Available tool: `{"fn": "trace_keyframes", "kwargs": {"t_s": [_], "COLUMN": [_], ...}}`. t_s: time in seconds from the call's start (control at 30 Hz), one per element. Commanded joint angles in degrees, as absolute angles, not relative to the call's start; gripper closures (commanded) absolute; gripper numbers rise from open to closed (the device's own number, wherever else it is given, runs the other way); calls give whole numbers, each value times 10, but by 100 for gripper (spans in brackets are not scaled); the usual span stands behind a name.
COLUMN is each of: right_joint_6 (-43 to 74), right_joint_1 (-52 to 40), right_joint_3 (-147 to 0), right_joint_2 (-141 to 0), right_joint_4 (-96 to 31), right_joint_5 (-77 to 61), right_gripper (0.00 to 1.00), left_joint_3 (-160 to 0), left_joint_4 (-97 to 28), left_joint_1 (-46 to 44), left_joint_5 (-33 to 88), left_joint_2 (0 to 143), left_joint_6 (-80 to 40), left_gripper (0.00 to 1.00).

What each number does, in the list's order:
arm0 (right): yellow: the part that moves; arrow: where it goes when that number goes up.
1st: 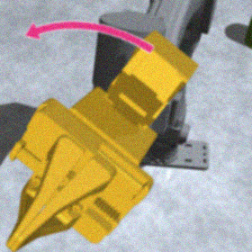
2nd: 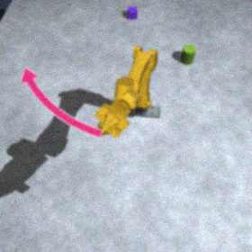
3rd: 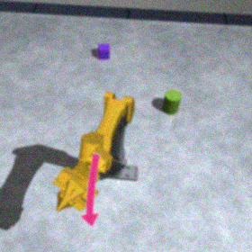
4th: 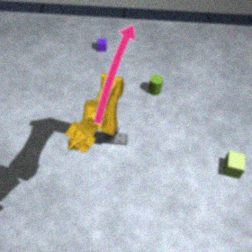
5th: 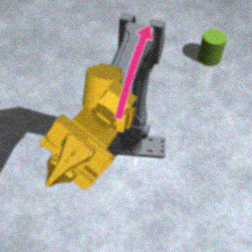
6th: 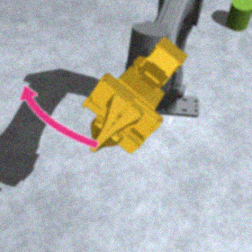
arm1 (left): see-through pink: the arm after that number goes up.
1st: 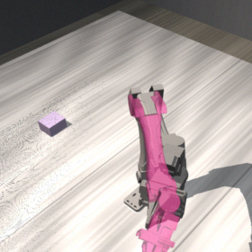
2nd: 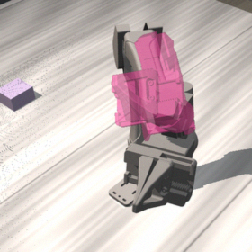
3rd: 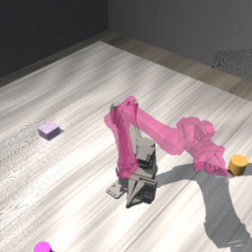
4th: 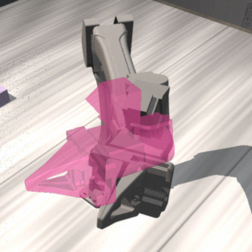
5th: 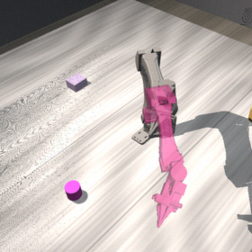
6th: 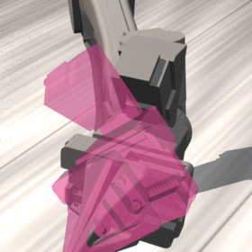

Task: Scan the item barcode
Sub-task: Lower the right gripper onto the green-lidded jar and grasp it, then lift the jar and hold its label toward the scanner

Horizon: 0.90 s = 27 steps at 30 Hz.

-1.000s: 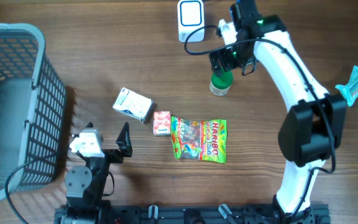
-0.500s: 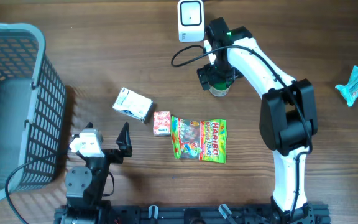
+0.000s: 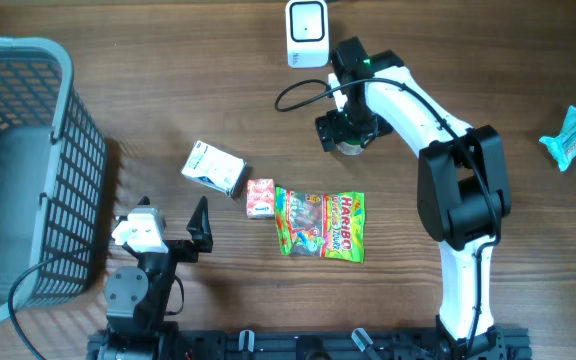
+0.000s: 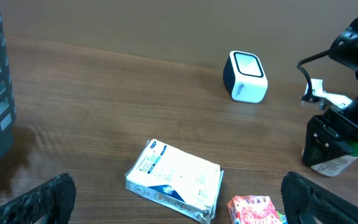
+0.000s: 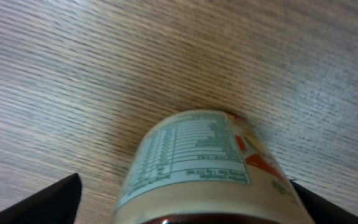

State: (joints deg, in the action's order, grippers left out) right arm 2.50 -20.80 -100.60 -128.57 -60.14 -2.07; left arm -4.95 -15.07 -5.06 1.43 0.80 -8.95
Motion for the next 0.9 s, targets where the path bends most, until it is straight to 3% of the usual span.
{"fn": "trace_keyframes", "kwargs": {"t_s": [0.0, 0.07, 0.27, 0.47, 0.63, 0.87], "right_joint_6": [48, 60, 87, 180, 186, 223], "right_joint_1": [-205, -205, -205, -205, -209, -249], "right_joint_3": [-1001, -1001, -1053, -1140, -1140, -1140], "right_joint_2": [-1292, -1292, -1291, -1291, -1291, -1291], "right_joint_4": [-593, -588, -668, -848, -891, -898], "right_joint_5": [1, 1, -1, -289, -396, -410], "right_gripper": [19, 32, 43, 50, 50, 49], "left_joint_3": [-46, -46, -46, -46, -46, -46], "left_joint_4": [-149, -149, -149, -149, -149, -149], "left_joint_1": [-46, -46, -46, -46, -46, -46], "left_joint_5": [19, 19, 19, 19, 19, 19], "left_joint_2": [5, 5, 5, 5, 5, 5], "left_joint_6": [-95, -95, -95, -95, -95, -95], "left_gripper": [0, 0, 0, 0, 0, 0]}}
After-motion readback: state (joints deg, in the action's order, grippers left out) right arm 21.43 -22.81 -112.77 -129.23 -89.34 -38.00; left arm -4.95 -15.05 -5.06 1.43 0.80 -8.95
